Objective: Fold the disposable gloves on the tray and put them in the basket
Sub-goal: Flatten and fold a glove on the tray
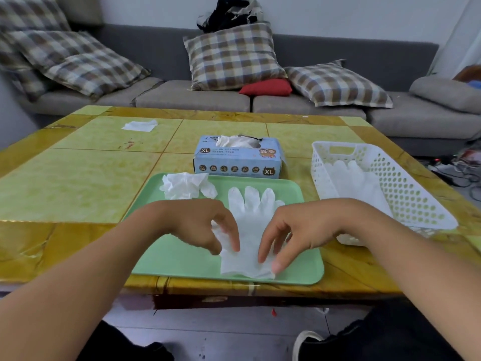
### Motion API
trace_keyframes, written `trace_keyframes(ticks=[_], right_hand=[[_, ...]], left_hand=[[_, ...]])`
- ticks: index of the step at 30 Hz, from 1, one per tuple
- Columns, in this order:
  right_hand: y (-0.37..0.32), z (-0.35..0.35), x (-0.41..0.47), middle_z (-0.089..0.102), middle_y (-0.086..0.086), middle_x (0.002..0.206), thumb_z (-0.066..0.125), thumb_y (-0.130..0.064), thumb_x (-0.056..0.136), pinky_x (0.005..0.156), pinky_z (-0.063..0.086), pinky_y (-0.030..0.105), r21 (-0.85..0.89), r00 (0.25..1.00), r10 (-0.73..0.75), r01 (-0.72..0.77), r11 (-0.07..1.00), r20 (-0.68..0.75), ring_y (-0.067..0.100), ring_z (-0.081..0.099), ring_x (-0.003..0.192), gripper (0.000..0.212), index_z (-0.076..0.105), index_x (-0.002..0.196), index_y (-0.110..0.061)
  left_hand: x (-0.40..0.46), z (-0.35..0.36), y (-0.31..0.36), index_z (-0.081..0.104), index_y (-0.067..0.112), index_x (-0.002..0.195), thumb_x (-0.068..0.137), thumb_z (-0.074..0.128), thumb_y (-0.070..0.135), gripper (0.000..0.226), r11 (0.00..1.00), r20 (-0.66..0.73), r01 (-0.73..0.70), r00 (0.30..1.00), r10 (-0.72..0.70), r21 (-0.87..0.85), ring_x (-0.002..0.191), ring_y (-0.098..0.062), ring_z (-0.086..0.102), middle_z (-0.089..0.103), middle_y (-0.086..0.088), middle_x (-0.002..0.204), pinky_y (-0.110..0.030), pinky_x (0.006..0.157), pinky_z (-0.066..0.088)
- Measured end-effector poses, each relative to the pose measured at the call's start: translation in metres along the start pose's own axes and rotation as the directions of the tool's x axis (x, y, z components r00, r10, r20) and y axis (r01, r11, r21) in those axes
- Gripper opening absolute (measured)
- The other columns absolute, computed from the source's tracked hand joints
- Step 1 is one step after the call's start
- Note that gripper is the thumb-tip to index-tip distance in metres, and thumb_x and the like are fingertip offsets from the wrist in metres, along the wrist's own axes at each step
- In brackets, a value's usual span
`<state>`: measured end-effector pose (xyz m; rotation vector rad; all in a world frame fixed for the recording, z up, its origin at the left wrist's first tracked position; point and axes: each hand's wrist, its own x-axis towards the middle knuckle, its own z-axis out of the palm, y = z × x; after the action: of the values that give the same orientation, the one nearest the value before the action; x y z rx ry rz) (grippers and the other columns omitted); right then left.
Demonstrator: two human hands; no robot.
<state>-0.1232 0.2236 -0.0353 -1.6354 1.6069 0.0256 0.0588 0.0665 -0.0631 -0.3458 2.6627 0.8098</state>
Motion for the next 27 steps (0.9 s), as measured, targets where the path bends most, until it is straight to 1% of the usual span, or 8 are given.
trace_keyframes(ticks=[3, 6, 9, 17, 20, 22, 25, 27], right_hand=[[0.014, -0.014, 0.006, 0.077, -0.010, 0.099, 0.075, -0.032, 0.091, 0.087, 0.060, 0.035, 0.076, 0.950, 0.071, -0.050, 0.996, -0.304, 0.015, 0.072, 0.093, 0.016, 0.079, 0.103, -0.022], [0.037, -0.020, 0.037, 0.071, 0.009, 0.091, 0.075, -0.027, 0.090, 0.069, 0.062, 0.044, 0.051, 0.746, 0.235, -0.261, 0.964, -0.623, 0.024, 0.065, 0.066, 0.022, 0.074, 0.095, -0.005], [0.055, -0.020, 0.066, 0.056, 0.009, 0.069, 0.071, -0.031, 0.091, 0.054, 0.042, 0.032, 0.105, 0.660, 0.381, -0.418, 0.902, -0.647, 0.022, 0.049, 0.057, 0.037, 0.054, 0.070, -0.006], [0.063, -0.023, 0.092, 0.074, 0.010, 0.095, 0.071, -0.016, 0.090, 0.084, 0.056, 0.039, 0.206, 0.639, 0.394, -0.350, 0.914, -0.661, 0.026, 0.069, 0.093, 0.014, 0.073, 0.086, -0.003], [0.065, -0.027, 0.092, 0.072, 0.015, 0.094, 0.073, -0.016, 0.086, 0.079, 0.056, 0.038, 0.191, 0.606, 0.395, -0.373, 0.908, -0.690, 0.026, 0.069, 0.089, 0.016, 0.073, 0.090, -0.001], [0.059, -0.031, 0.091, 0.068, 0.016, 0.100, 0.075, -0.018, 0.084, 0.076, 0.053, 0.037, 0.165, 0.574, 0.368, -0.375, 0.912, -0.732, 0.027, 0.066, 0.089, 0.022, 0.070, 0.099, -0.002], [0.040, -0.036, 0.094, 0.061, -0.001, 0.094, 0.074, -0.020, 0.080, 0.072, 0.048, 0.035, 0.125, 0.516, 0.245, -0.256, 0.959, -0.821, 0.022, 0.060, 0.088, 0.022, 0.059, 0.096, -0.018], [0.024, -0.033, 0.102, 0.060, -0.006, 0.089, 0.074, -0.023, 0.080, 0.072, 0.049, 0.034, 0.109, 0.541, 0.183, -0.166, 0.980, -0.821, 0.018, 0.059, 0.085, 0.019, 0.058, 0.090, -0.022]], left_hand=[[0.010, -0.001, -0.002, 0.077, 0.033, 0.099, 0.081, 0.074, 0.038, 0.019, 0.997, -0.184, 0.044, 0.982, -0.053, -0.056, 0.096, 0.003, 0.066, 0.073, 0.018, 0.101, -0.029, 0.092, 0.054], [0.030, 0.002, -0.013, 0.069, 0.026, 0.113, 0.079, 0.077, 0.056, 0.047, 0.959, -0.473, 0.239, 0.869, -0.142, 0.152, 0.090, -0.008, 0.063, 0.067, 0.011, 0.104, -0.031, 0.083, 0.054], [0.046, 0.006, -0.022, 0.061, 0.023, 0.120, 0.080, 0.074, 0.059, 0.056, 0.934, -0.504, 0.337, 0.830, -0.238, 0.114, 0.097, -0.017, 0.059, 0.063, 0.004, 0.111, -0.037, 0.087, 0.053], [0.060, 0.003, -0.027, 0.067, 0.020, 0.114, 0.079, 0.083, 0.043, 0.045, 0.964, -0.482, 0.265, 0.844, -0.233, -0.003, 0.096, -0.017, 0.061, 0.065, 0.003, 0.105, -0.031, 0.084, 0.051], [0.045, -0.017, -0.030, 0.069, 0.019, 0.110, 0.077, 0.084, 0.040, 0.042, 0.964, -0.698, 0.234, 0.669, -0.254, -0.127, 0.089, -0.017, 0.062, 0.068, 0.001, 0.101, -0.028, 0.072, 0.048], [0.029, -0.034, -0.045, 0.064, 0.022, 0.121, 0.071, 0.088, 0.045, 0.061, 0.928, -0.779, 0.351, 0.547, -0.308, -0.121, 0.103, -0.021, 0.059, 0.064, -0.003, 0.118, -0.033, 0.080, 0.048], [0.016, -0.035, -0.076, 0.056, 0.023, 0.135, 0.067, 0.088, 0.050, 0.079, 0.830, -0.590, 0.554, 0.651, -0.478, -0.061, 0.121, -0.030, 0.051, 0.055, -0.006, 0.134, -0.042, 0.098, 0.046], [0.015, -0.025, -0.091, 0.068, 0.020, 0.115, 0.080, 0.080, 0.037, 0.041, 0.837, -0.542, 0.533, 0.670, -0.507, -0.124, 0.102, -0.029, 0.059, 0.066, -0.008, 0.116, -0.035, 0.083, 0.050]])
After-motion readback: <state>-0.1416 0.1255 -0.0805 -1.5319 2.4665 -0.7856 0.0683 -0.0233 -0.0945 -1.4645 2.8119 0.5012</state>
